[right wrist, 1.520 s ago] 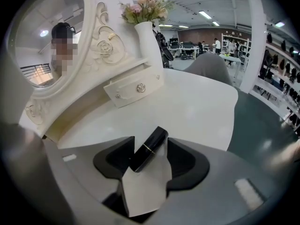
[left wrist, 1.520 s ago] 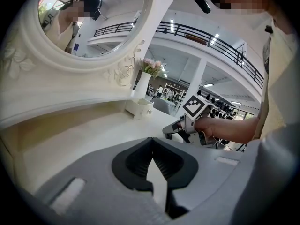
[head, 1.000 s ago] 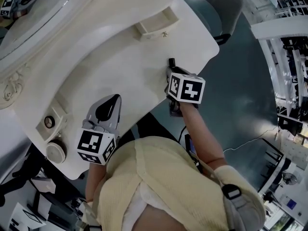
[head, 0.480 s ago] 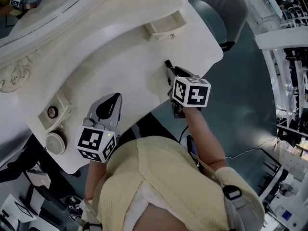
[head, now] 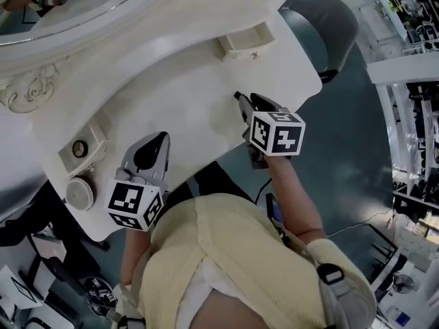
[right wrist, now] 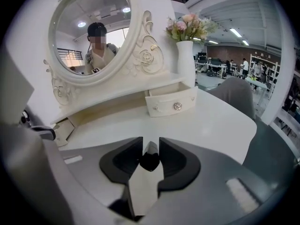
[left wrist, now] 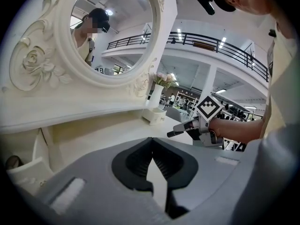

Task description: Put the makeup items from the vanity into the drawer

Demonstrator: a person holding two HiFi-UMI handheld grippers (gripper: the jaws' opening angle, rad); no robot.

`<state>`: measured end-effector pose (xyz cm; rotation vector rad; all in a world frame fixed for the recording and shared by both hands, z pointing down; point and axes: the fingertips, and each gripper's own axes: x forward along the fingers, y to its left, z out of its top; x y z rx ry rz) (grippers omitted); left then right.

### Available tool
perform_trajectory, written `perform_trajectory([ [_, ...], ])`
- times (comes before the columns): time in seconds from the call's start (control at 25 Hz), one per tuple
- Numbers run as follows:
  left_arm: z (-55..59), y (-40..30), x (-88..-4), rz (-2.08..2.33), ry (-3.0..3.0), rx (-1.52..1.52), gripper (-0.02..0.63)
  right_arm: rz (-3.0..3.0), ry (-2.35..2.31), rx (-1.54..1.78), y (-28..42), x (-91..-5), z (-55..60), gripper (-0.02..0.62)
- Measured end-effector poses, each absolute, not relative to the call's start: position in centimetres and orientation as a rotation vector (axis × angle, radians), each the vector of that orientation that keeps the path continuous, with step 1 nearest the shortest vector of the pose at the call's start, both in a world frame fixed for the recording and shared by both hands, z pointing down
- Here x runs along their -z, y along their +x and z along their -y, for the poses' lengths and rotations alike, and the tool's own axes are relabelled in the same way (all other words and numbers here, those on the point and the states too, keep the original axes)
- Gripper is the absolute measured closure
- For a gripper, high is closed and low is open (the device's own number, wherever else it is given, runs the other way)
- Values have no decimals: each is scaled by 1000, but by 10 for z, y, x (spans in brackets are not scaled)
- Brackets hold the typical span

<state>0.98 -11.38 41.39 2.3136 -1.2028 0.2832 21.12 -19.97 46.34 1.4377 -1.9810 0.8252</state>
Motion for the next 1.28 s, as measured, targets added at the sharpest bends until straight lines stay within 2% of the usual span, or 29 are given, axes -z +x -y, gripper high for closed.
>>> perform_trajectory([
  [0.56,121,13,-398,1226,2335,-227,607,2105,1316,-662,187,-425,203,489],
  [1.28,172,28,-367,1282,2407,-161,607,2215,1308,-212,196,-349,287,491],
])
